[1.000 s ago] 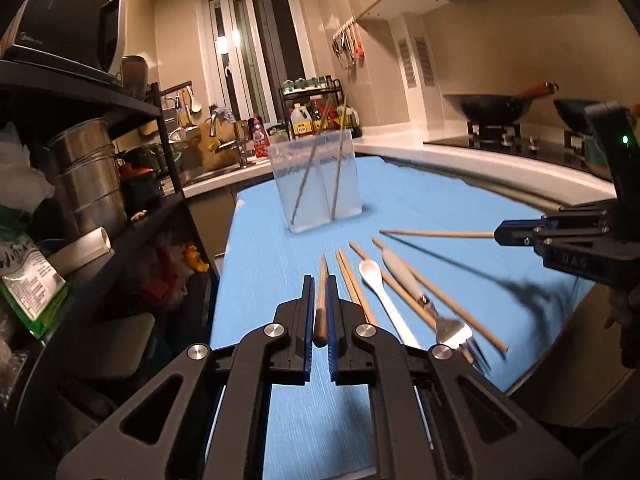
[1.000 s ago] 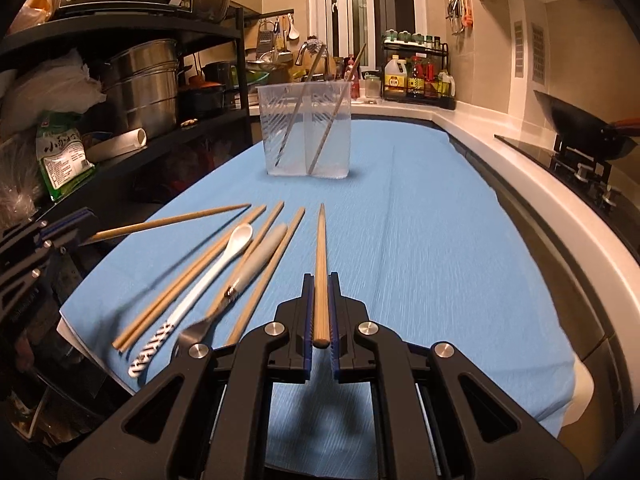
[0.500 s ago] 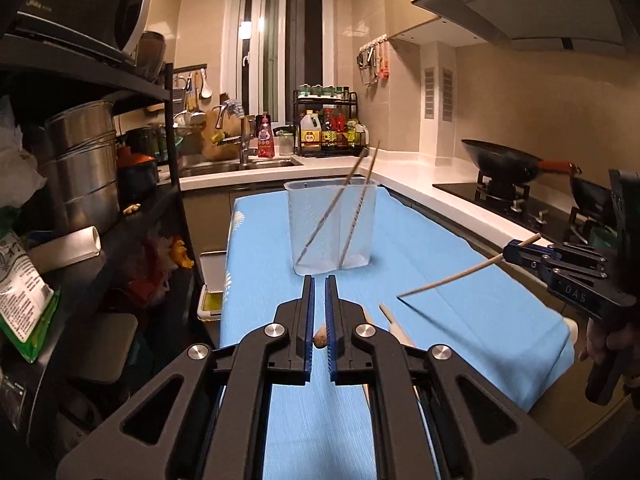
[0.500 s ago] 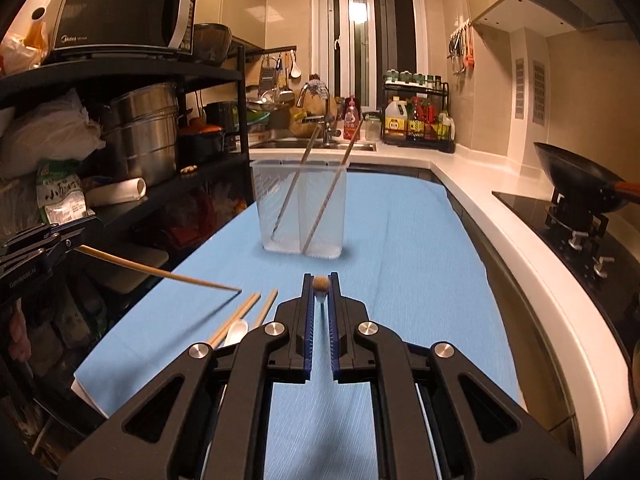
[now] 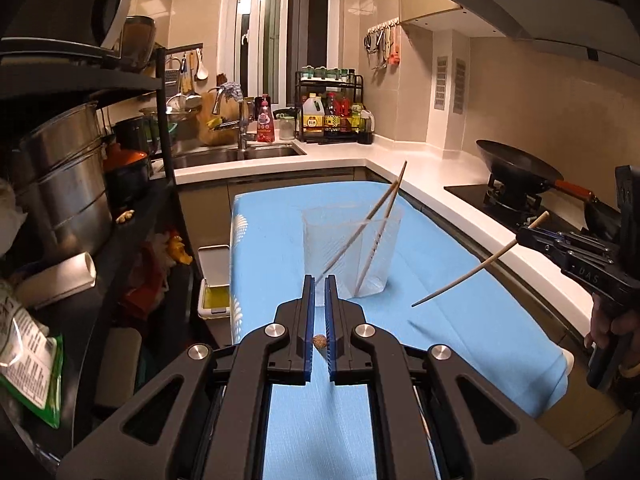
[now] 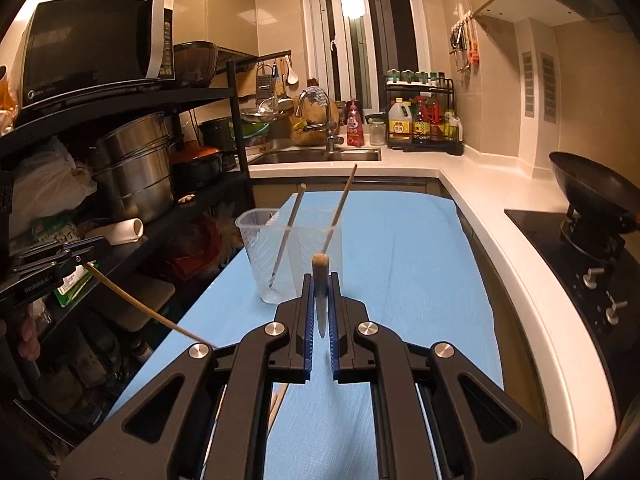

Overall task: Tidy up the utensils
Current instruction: 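Lift both chopsticks and carry them toward the clear container, then open the left tool over the clear container while the right tool holds its chopstick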

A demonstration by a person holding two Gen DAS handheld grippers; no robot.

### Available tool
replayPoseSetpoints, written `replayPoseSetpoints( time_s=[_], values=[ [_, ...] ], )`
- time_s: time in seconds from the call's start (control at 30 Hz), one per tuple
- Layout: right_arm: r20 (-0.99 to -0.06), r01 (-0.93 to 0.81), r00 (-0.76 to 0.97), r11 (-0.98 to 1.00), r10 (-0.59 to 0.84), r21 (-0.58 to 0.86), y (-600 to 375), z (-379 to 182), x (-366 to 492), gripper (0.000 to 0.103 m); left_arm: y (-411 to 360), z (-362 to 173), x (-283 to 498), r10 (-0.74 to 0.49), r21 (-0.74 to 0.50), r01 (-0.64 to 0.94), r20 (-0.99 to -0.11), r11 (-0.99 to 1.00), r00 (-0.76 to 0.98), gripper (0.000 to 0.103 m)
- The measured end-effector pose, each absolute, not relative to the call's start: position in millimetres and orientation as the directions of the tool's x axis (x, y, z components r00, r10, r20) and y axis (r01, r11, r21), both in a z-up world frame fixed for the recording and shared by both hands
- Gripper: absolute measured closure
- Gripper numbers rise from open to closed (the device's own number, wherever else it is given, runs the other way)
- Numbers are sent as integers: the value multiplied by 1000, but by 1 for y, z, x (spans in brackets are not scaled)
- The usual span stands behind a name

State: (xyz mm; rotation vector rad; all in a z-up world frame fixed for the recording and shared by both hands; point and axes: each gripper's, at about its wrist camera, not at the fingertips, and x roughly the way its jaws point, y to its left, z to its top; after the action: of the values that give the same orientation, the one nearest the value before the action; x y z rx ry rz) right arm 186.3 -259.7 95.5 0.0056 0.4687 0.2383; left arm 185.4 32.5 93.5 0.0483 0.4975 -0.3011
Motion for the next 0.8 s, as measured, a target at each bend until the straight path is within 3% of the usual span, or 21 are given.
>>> replayPoseSetpoints(
  time_s=[0.17, 0.2, 0.5, 0.73, 0.8],
  values=[
    [-459, -227, 861, 973, 219, 37, -257, 125, 211, 96, 35, 116, 205, -288, -41, 307, -482, 951, 827, 98],
    [-461, -226, 860, 973, 218, 40, -257, 131, 216, 96, 35, 123, 209, -290, -40, 308, -475, 950, 831, 103],
    [-432, -222, 880, 975, 195, -13, -243, 183, 250, 96, 35, 176, 246, -314, -70, 311, -372, 948, 874, 103],
    [-429, -205, 882, 978, 195, 24, -252, 179, 249, 96, 30, 183, 251, -378, -108, 364, -347, 925, 858, 103],
    [-443, -201, 875, 979, 197, 40, -256, 166, 243, 96, 30, 171, 253, -405, -126, 388, -376, 913, 833, 103]
  ],
)
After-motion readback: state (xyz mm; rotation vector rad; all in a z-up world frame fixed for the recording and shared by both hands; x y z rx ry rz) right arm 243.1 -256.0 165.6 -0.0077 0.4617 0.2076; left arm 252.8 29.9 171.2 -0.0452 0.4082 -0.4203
